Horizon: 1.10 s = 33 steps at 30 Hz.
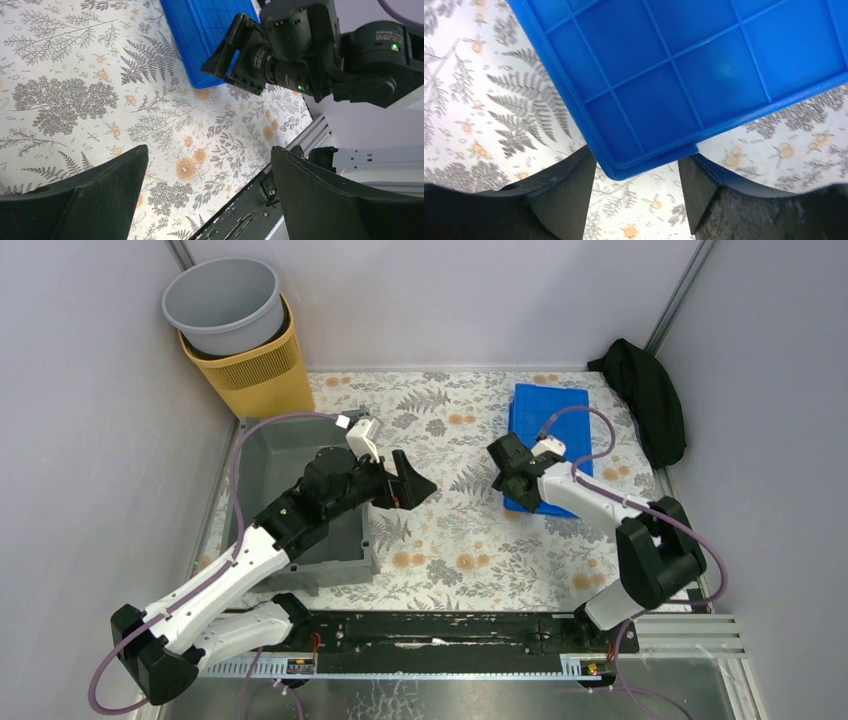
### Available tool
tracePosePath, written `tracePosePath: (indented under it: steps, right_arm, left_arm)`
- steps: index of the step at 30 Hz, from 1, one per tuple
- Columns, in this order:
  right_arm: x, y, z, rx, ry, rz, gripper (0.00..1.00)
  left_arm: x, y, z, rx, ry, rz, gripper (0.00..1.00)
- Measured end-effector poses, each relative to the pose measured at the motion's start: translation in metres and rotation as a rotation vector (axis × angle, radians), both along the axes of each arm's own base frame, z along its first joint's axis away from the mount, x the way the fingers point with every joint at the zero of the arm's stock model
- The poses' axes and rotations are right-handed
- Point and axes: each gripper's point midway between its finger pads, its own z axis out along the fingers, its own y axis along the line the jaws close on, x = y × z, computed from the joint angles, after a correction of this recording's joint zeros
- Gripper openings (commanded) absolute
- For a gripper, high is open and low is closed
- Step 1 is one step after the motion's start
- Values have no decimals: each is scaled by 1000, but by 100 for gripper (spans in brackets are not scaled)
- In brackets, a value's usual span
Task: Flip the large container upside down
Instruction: Move the container to the center of the board.
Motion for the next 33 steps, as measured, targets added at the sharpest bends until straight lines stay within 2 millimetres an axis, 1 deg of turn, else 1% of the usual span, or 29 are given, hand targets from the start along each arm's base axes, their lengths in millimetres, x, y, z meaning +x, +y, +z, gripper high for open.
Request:
tracePosePath:
  steps: [3, 7, 10, 11, 12, 13, 15, 19, 21, 23, 26, 30, 33]
  right_arm:
    - [20, 7, 3, -17, -15, -10, 66]
    - [39, 7, 3, -23, -22, -34, 66]
    - [51, -12, -5, -32, -9, -78, 66]
    - [55, -22, -7, -39, -4, -99, 66]
    - [59, -36, -10, -51, 7, -127, 65]
    - [61, -44, -12, -56, 13, -141, 65]
    - [66, -65, -16, -71, 30, -177, 65]
    - [81, -93, -16, -92, 44, -217, 65]
    - [91, -100, -15, -97, 45, -225, 65]
    - [103, -103, -15, -94, 42, -223, 65]
    - [115, -106, -17, -89, 43, -216, 65]
    - [118, -111, -18, -73, 50, -213, 66]
    - [121, -118, -18, -53, 47, -219, 71]
  left_arm:
    - [1, 2, 0, 3, -4, 4, 100]
    - [2, 4, 1, 7, -13, 7, 100]
    - [2, 5, 2, 8, -19, 6, 100]
    - [2, 5, 2, 8, -19, 7, 100]
    - [2, 5, 2, 8, -19, 7, 100]
    - [2, 5, 2, 8, -19, 7, 100]
    - [2, 5, 2, 9, -18, 6, 100]
    - [5, 4, -3, 17, -8, 10, 100]
    - [6, 4, -5, 22, -3, 10, 100]
    - [6, 3, -6, 25, 0, 10, 100]
    - [7, 4, -6, 27, -1, 13, 100]
    - [8, 5, -7, 31, -4, 15, 100]
    - [8, 5, -7, 32, -1, 15, 100]
